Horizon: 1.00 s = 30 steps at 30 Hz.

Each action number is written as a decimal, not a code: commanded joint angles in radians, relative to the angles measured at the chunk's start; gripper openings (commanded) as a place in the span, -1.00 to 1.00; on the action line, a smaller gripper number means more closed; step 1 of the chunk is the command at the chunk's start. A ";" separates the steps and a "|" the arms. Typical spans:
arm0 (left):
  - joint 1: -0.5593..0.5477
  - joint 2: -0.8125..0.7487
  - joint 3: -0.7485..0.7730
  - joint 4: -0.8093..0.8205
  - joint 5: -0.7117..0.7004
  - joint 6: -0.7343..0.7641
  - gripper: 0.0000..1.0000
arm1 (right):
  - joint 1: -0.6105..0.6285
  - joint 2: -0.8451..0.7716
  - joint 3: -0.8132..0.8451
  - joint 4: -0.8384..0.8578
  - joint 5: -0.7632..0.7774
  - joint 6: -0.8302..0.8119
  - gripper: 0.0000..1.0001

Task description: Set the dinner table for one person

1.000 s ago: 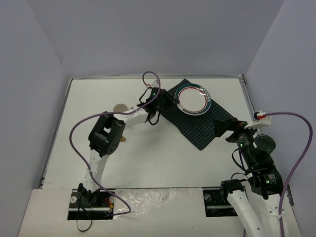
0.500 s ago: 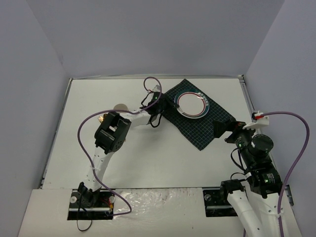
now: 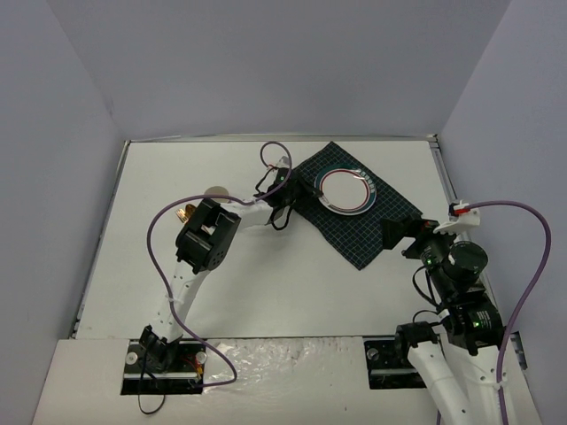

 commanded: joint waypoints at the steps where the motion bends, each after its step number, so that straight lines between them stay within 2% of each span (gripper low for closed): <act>1: 0.000 -0.064 -0.003 0.179 0.014 -0.049 -1.00 | 0.007 0.002 -0.003 0.057 0.003 -0.018 1.00; 22: 0.003 -0.118 -0.086 0.219 0.014 -0.038 -0.99 | 0.007 0.001 -0.017 0.054 -0.005 -0.018 1.00; 24: 0.003 -0.115 -0.087 0.219 0.015 -0.042 -0.86 | 0.007 0.002 -0.018 0.055 -0.005 -0.019 1.00; 27: 0.003 -0.113 -0.092 0.222 0.016 -0.047 -0.43 | 0.007 0.003 -0.018 0.054 -0.003 -0.021 1.00; 30: 0.004 -0.123 -0.104 0.225 0.014 -0.049 -0.20 | 0.007 0.003 -0.017 0.054 -0.003 -0.021 1.00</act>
